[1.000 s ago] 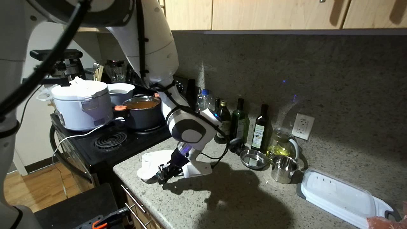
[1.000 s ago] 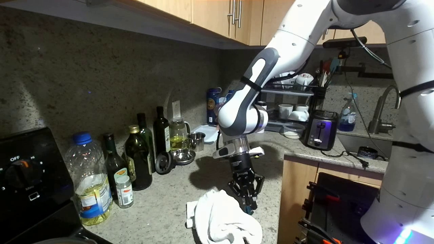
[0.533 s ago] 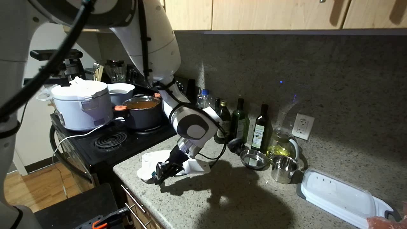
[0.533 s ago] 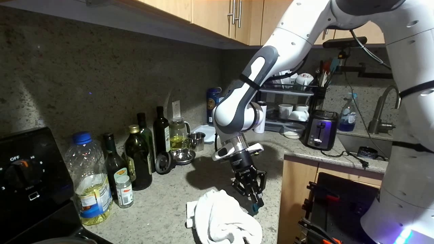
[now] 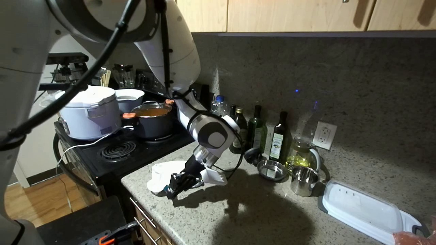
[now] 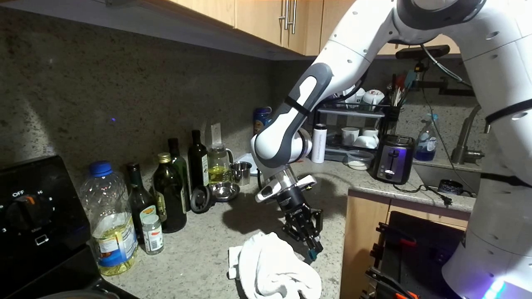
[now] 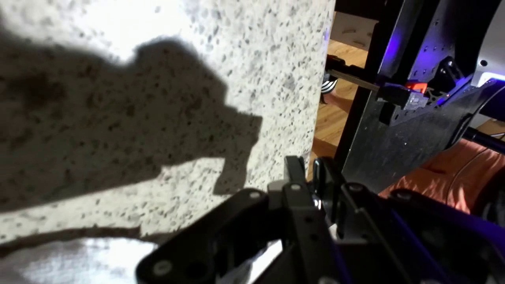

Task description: Put the peg on the cloth

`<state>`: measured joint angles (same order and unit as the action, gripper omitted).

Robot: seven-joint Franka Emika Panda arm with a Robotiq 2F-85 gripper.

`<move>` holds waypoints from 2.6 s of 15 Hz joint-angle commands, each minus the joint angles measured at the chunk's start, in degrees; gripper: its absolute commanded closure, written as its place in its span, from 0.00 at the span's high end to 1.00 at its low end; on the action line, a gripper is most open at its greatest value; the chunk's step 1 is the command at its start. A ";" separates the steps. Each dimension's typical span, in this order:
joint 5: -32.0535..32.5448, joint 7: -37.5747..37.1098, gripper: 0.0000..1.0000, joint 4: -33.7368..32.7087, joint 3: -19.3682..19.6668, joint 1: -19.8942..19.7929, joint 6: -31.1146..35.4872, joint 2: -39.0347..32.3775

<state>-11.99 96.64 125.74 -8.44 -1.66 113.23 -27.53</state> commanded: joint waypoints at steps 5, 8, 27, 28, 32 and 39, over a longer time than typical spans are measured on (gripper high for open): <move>1.67 -2.22 0.04 -6.34 -0.17 0.53 -4.97 -4.05; 1.81 -2.39 0.04 -8.00 -0.32 0.91 -6.05 -5.31; 5.97 -5.43 0.04 -11.42 -0.44 1.99 -9.31 -7.86; 5.98 -5.40 0.04 -11.56 -0.49 2.04 -9.32 -8.03; 6.05 -5.38 0.04 -12.42 -0.75 2.50 -9.54 -8.88; 6.32 -5.47 0.04 -14.48 -1.16 3.22 -10.75 -9.97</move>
<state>-7.06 92.95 113.38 -9.06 1.34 105.11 -36.83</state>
